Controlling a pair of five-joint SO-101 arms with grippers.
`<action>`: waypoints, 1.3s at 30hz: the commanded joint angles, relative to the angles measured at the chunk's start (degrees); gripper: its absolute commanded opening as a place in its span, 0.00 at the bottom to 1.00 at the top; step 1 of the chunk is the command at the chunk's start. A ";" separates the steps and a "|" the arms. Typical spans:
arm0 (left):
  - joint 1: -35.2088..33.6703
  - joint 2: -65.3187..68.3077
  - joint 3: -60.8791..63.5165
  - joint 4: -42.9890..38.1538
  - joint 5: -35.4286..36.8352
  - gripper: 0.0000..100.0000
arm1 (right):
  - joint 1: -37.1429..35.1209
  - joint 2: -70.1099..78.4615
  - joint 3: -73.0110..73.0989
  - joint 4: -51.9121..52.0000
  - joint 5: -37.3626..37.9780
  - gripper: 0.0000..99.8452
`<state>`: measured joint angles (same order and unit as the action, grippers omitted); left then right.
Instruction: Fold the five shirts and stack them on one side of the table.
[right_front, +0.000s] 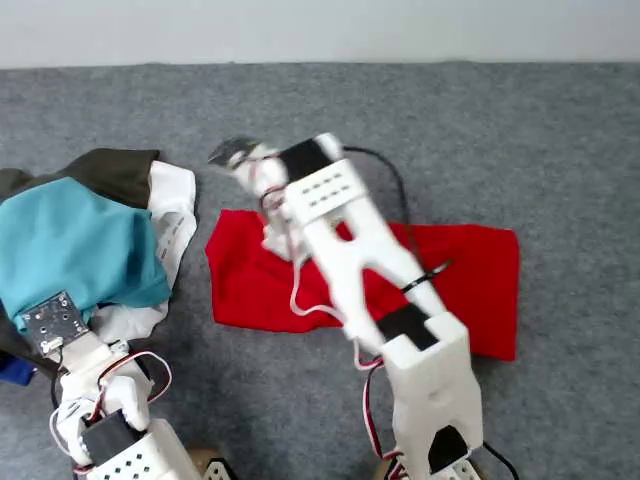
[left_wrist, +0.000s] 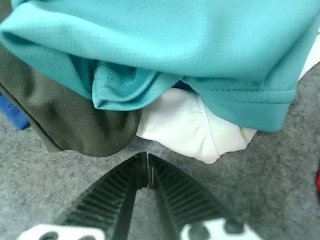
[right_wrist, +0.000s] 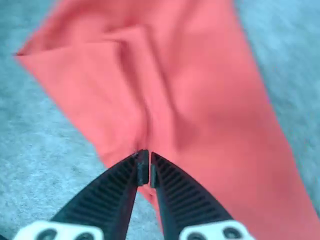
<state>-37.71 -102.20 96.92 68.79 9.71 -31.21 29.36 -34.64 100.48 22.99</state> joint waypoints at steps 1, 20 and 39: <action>0.44 0.18 -0.31 0.26 0.44 0.02 | 3.91 -6.81 -0.18 2.51 -0.70 0.01; 0.44 0.18 -0.31 0.26 0.44 0.02 | 6.46 -1.01 28.66 -12.18 2.20 0.01; -1.23 0.18 -4.44 -2.64 -28.66 0.02 | 13.14 -26.24 23.47 2.33 -0.09 0.01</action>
<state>-36.66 -102.20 96.66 68.35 -7.08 -21.80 11.16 -10.73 100.48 24.48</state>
